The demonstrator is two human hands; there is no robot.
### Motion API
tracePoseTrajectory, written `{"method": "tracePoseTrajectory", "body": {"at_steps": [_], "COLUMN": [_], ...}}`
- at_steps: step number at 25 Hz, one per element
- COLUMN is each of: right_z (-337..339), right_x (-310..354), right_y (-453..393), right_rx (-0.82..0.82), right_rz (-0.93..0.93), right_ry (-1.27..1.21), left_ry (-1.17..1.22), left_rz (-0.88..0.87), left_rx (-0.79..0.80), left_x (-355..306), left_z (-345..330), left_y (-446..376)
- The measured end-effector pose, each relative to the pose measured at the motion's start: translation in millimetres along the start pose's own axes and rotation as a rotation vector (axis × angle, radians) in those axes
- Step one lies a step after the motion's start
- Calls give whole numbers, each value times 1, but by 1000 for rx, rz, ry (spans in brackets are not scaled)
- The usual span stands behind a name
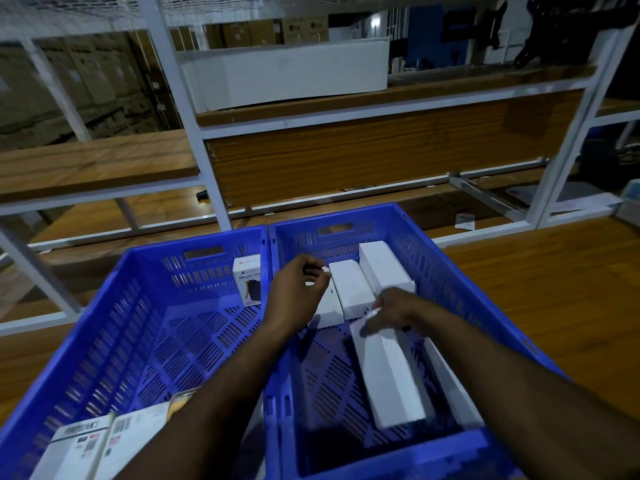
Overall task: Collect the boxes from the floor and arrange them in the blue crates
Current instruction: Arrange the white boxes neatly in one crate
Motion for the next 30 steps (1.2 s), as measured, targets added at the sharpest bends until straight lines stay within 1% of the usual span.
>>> {"method": "tracePoseTrajectory", "body": {"at_steps": [2,4,7,10,12,15,17,19,21,23,25,27,30], "right_z": [8,13,17,22,25,28,30,31,30,28,24,19,17], "right_x": [3,5,6,11,16,22,26,28,28,27,25,25,24], "right_y": [0,-2,-6,-5,-4,0,4,4,2,1,1,-1,1], "right_rx": [-86,-111,-113,-103,-95,-27,8,-16,-41,-1,71,143,279], "right_rz": [32,23,7,37,94,255,354,388,351,290,204,125,108], "right_ry": [-358,-590,-808,-967,-1019,-1089,-1148,-1219,-1295,-1276,-1157,-1088,-1067], "left_ry": [19,12,-40,-70,-91,-139,-165,-121,-5,125,230,307,325], "left_rz": [16,31,58,86,105,82,47,50,119,220,290,338,379], "left_rx": [-2,11,56,164,252,353,379,377,332,254,183,147,125], "left_x": [1,2,2,4,3,1,0,-1,-5,-9,-11,-13,-15], "left_z": [0,-2,-5,-7,-9,-10,-10,-8,-6,-3,-1,1,1], "left_y": [-1,-3,-6,-11,-14,-15,-14,-13,-14,-15,-17,-18,-18]}}
Point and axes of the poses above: each hand's wrist, its own y-axis away from the middle knuckle, its own z-axis out of the back of the hand, x = y × z, the point moved 1 cm from there along -y, towards the middle knuckle, and after that the axes turned 3 degrees about z, right-handed, at the moved point
